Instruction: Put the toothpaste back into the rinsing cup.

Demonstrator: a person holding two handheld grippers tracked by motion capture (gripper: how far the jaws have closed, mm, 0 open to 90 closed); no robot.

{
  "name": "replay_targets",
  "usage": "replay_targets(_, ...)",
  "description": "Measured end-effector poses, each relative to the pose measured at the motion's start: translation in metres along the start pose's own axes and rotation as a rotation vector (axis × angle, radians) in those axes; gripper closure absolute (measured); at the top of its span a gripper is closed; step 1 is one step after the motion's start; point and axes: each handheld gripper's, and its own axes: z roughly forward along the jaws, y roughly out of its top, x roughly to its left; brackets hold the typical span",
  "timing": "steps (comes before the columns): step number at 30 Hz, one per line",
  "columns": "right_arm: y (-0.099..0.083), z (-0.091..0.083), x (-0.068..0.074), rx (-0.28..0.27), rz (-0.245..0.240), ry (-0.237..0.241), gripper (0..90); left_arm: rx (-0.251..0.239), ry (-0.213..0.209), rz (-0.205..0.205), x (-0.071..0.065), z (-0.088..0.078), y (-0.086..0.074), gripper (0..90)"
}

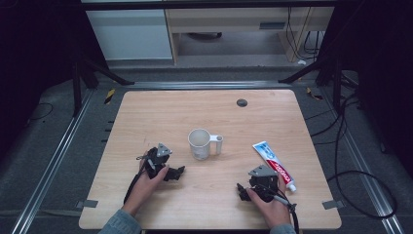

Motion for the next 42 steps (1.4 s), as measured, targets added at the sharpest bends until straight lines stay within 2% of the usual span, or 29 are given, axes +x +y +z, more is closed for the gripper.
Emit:
replay_targets(3, 0.008, -0.013, -0.008, -0.006, -0.020, -0.026, 9.1, -0.003, -0.002, -0.003, 0.000, 0.000, 0.000, 0.0)
replay_targets(7, 0.018, -0.029, -0.015, 0.041, -0.110, -0.059, 10.8, -0.003, -0.002, -0.002, 0.000, 0.001, 0.000, 0.0)
replay_targets(10, 0.024, -0.038, -0.021, 0.070, -0.145, -0.079, 11.4, -0.004, -0.002, -0.004, 0.000, 0.001, 0.001, 0.0)
replay_targets(15, 0.027, -0.044, -0.035, 0.099, -0.094, -0.063, 13.2, -0.004, -0.001, -0.003, 0.000, 0.001, 0.001, 0.0)
replay_targets(20, 0.030, -0.046, -0.053, 0.125, -0.011, -0.044, 18.3, -0.004, -0.001, -0.004, 0.000, 0.001, 0.001, 0.0)
replay_targets(24, 0.040, -0.047, -0.066, 0.139, 0.000, -0.037, 21.0, -0.004, -0.001, -0.004, 0.000, 0.001, 0.001, 0.0)
replay_targets(30, 0.049, -0.040, -0.089, 0.217, 0.040, -0.009, 23.3, -0.004, -0.001, -0.003, 0.000, 0.001, 0.001, 0.0)
replay_targets(37, 0.061, -0.029, -0.101, 0.290, 0.038, 0.007, 31.7, -0.004, -0.001, -0.004, 0.000, 0.001, 0.001, 0.0)
replay_targets(42, 0.070, -0.017, -0.103, 0.361, 0.016, 0.002, 32.1, -0.004, -0.001, -0.004, 0.000, 0.001, 0.001, 0.0)
